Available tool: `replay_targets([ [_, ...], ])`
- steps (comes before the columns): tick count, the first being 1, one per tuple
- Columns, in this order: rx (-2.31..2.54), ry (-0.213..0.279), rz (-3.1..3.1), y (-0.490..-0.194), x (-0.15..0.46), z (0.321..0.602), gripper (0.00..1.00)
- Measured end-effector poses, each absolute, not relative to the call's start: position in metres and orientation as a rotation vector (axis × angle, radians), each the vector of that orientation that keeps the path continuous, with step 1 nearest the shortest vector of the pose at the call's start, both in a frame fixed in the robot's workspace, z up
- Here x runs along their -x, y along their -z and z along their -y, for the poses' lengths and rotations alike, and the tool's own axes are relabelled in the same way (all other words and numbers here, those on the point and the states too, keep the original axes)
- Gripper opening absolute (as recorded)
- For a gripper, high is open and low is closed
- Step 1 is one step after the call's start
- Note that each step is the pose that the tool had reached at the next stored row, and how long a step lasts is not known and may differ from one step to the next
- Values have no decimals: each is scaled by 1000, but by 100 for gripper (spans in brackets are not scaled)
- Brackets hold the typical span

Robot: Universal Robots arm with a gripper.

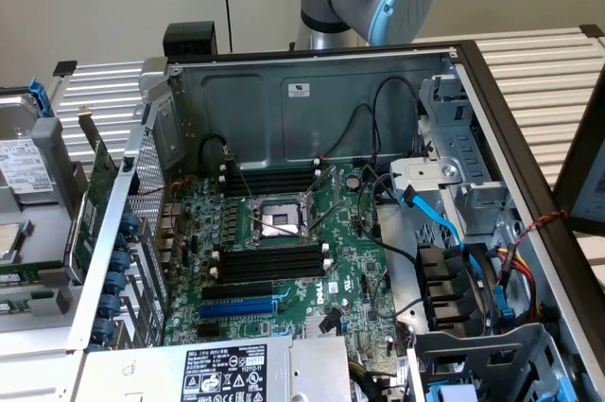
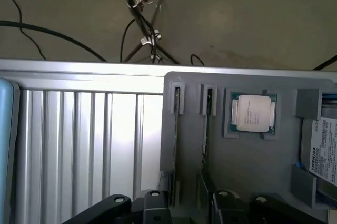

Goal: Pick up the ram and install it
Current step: 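Pick up the ram and move it above insertion slot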

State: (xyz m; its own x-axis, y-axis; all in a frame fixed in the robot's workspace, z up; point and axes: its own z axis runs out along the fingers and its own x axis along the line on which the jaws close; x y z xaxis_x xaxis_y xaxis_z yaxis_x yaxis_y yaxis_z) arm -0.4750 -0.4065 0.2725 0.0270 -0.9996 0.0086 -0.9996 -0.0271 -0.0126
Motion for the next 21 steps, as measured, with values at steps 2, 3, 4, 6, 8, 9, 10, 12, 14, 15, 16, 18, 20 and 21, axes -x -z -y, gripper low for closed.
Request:
replay_targets([
  [2,2249,24,-2189,-269,473,409,36],
  [3,2249,24,-2188,-267,472,410,36],
  [4,2250,23,-2188,-265,470,410,36],
  [6,2250,24,-2188,-261,467,410,36],
  [8,2250,24,-2188,-258,466,410,36],
  [9,2250,24,-2188,-256,466,410,36],
  [10,2250,24,-2188,-254,466,410,36],
  [12,2250,23,-2188,-251,466,410,36],
  [14,2251,24,-2187,-247,466,410,36],
  [15,2251,24,-2187,-245,466,410,36],
  [16,2251,23,-2187,-243,466,410,36],
  [18,2252,24,-2186,-240,466,410,36],
  [20,2253,24,-2185,-236,466,410,36],
  [21,2253,23,-2185,-234,466,410,36],
])
